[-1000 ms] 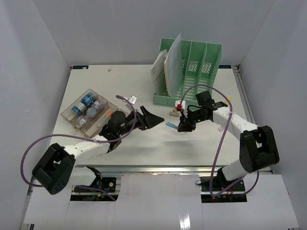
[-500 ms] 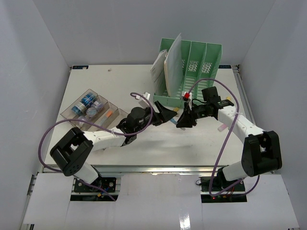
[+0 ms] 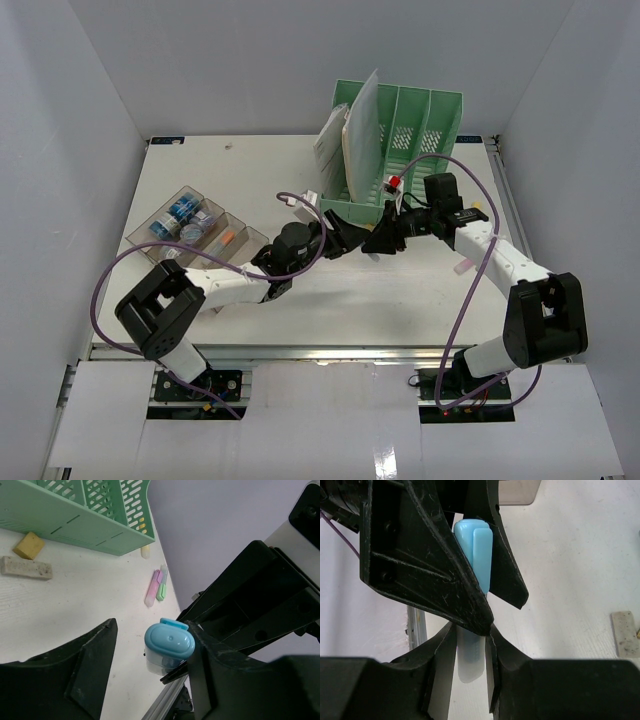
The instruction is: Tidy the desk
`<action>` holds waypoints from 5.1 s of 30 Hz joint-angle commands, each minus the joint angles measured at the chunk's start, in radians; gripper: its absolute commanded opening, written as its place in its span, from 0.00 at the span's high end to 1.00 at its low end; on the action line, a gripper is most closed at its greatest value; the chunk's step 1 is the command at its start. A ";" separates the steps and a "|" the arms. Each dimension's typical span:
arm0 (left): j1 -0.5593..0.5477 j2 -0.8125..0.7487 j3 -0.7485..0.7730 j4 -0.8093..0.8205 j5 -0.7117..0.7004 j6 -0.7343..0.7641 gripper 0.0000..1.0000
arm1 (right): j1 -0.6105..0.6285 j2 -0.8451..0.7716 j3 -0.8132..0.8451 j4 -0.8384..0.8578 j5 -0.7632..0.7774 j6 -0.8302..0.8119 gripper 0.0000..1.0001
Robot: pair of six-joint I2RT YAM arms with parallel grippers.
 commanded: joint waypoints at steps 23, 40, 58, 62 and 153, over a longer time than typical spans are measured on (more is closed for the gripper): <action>0.030 -0.182 0.023 -0.300 -0.002 0.252 0.79 | -0.093 -0.128 -0.075 0.032 0.035 -0.086 0.22; 0.352 -0.387 0.278 -1.218 -0.330 0.785 0.78 | -0.244 -0.253 -0.174 -0.118 -0.057 -0.328 0.22; 0.620 -0.084 0.381 -1.207 -0.438 0.987 0.75 | -0.285 -0.236 -0.189 -0.122 -0.089 -0.330 0.22; 0.625 -0.025 0.388 -1.192 -0.445 0.991 0.64 | -0.320 -0.232 -0.192 -0.124 -0.096 -0.331 0.22; 0.406 -0.613 -0.439 0.001 0.546 0.010 0.02 | -0.513 0.454 0.220 0.089 0.996 0.280 0.75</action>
